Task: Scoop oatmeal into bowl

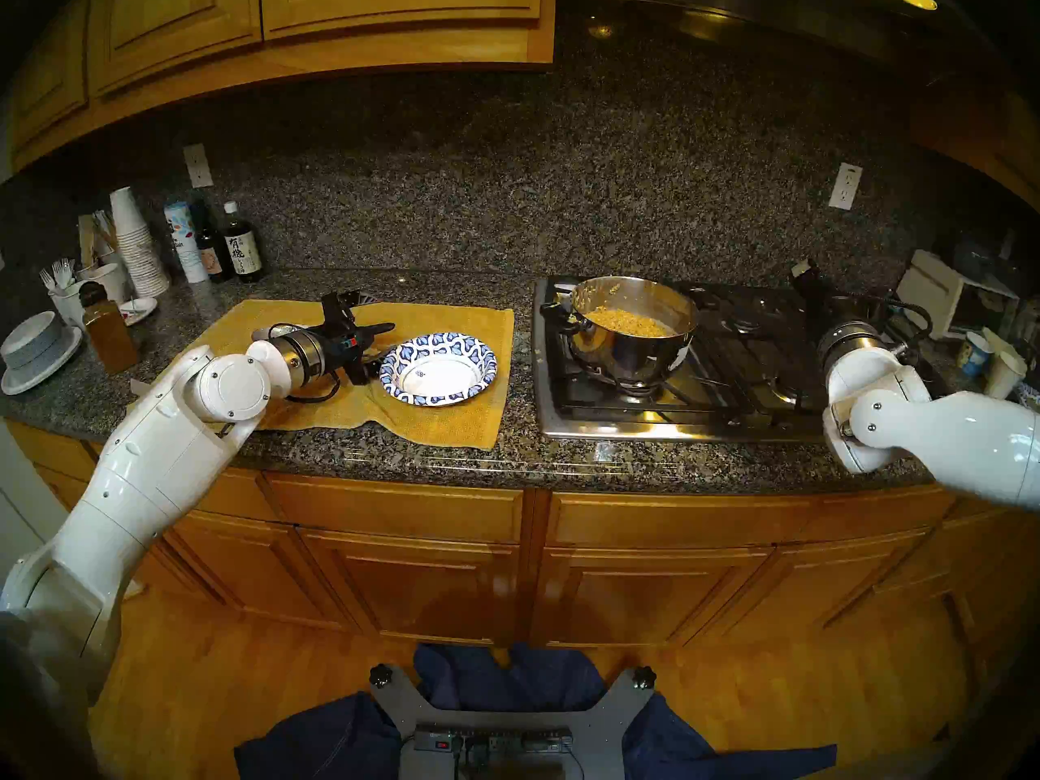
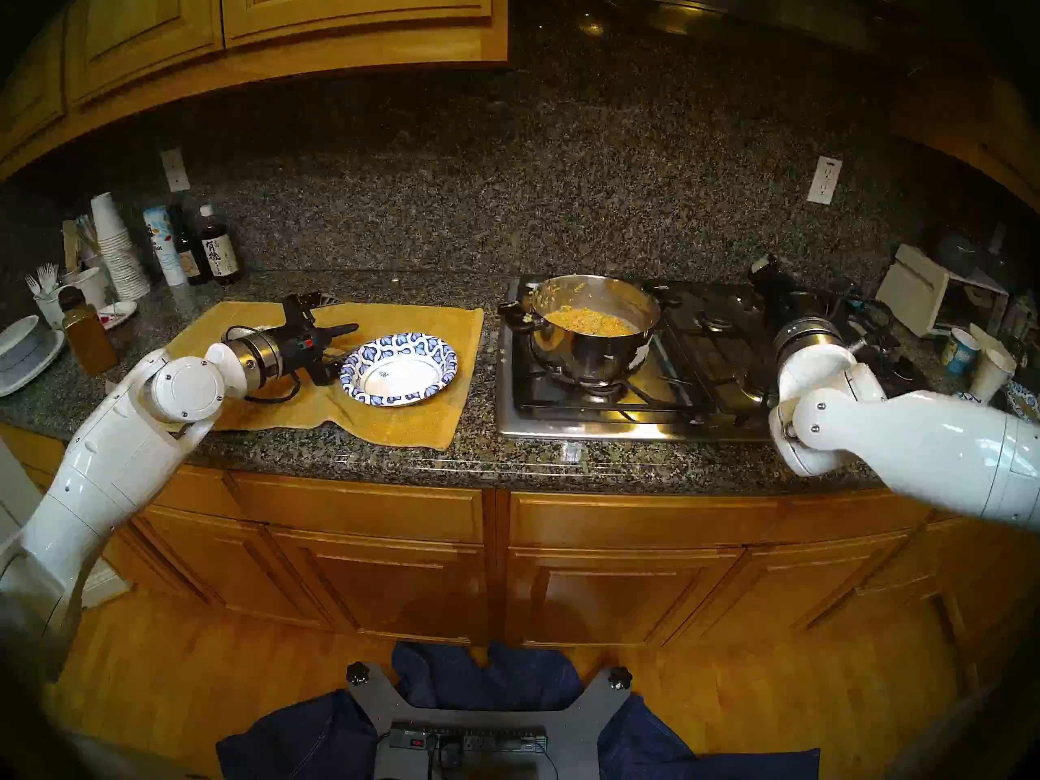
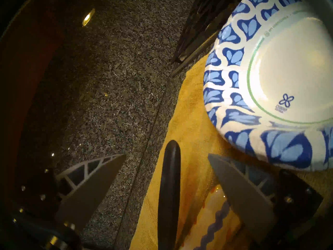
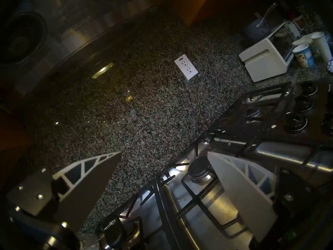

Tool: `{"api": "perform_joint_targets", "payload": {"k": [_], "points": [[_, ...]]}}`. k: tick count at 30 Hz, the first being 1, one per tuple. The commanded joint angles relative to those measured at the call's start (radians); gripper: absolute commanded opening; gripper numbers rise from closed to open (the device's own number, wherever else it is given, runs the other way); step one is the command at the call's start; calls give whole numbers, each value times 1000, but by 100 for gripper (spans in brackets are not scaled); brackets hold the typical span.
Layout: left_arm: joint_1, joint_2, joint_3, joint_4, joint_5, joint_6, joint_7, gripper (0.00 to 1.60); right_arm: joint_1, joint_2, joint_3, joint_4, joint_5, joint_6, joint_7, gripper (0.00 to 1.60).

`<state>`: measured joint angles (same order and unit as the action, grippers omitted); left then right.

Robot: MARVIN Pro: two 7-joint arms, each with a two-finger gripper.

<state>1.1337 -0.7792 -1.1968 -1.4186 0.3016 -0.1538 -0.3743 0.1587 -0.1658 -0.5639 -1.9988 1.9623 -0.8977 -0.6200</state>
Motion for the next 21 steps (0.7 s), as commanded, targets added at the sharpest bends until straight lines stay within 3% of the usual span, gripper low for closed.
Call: {"api": "perform_joint_targets", "payload": {"k": [1, 12, 14, 16, 17, 21], "points": [[-50, 16, -34, -24, -10, 10, -7, 160, 31, -2, 27, 1, -12, -5, 7, 160], [-46, 26, -37, -26, -17, 20, -20, 159, 31, -2, 27, 1, -13, -4, 7, 160], [-45, 27, -37, -27, -18, 23, -20, 152, 31, -2, 27, 1, -13, -4, 7, 160], [-45, 28, -36, -24, -19, 25, -22, 122, 31, -2, 27, 1, -13, -4, 7, 160], [-45, 28, -36, -24, -19, 25, -22, 122, 31, -2, 27, 1, -13, -4, 7, 160], [-46, 29, -34, -21, -21, 27, -23, 78, 31, -2, 27, 1, -13, -4, 7, 160]]}}
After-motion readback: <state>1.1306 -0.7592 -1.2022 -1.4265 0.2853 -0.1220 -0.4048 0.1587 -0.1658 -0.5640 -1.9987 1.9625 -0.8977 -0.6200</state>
